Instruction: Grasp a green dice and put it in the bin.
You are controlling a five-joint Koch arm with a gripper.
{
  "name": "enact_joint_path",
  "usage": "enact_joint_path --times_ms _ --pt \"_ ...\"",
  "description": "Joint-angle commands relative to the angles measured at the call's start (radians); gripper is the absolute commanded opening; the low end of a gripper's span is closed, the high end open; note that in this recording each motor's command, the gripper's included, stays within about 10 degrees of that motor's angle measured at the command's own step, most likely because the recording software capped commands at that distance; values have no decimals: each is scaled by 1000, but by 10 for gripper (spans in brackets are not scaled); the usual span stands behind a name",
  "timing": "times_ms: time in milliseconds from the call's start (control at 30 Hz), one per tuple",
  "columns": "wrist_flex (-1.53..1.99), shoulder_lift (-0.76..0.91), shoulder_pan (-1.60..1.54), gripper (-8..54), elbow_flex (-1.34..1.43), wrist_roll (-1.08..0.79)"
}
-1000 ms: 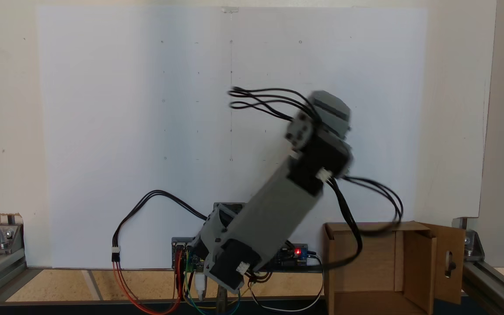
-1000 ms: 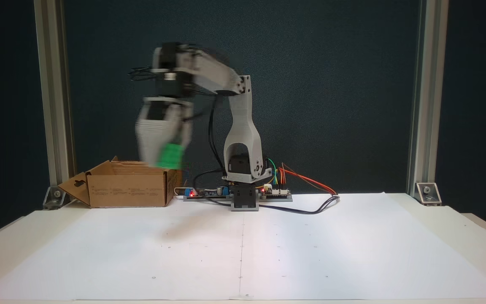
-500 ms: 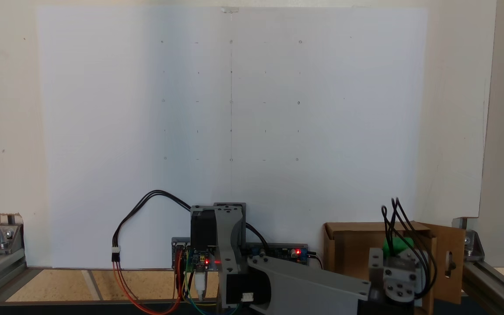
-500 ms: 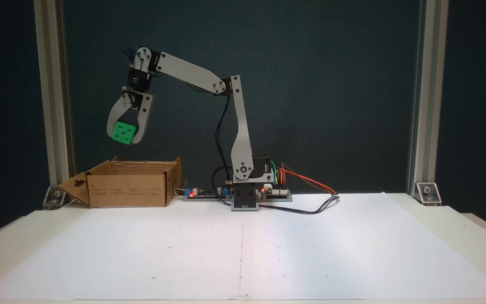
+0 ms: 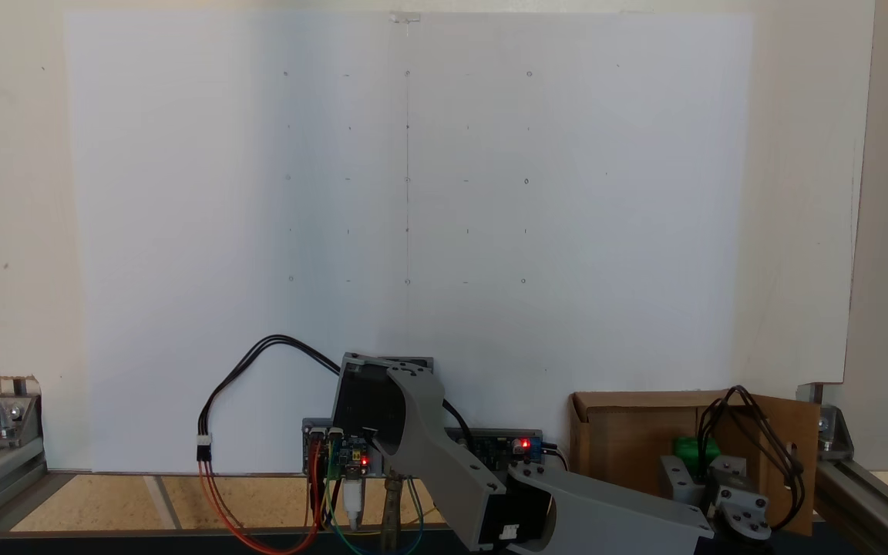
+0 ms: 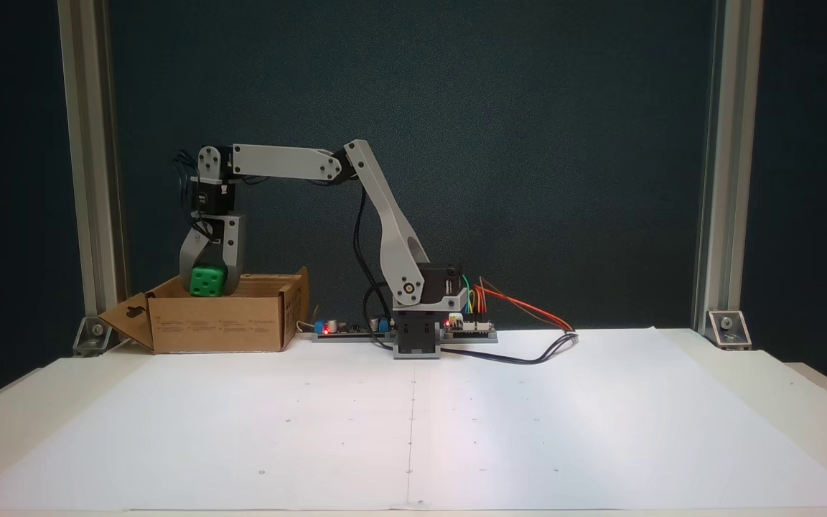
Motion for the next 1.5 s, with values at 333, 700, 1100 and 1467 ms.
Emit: enact_joint_path --times_ms 333,700,1100,1467 --pt "-94 156 -34 446 -32 67" --pt "-97 485 -727 444 -34 299" --pt "-389 709 -1595 439 465 322" --pt "-891 1042 -1651 439 1052 321"
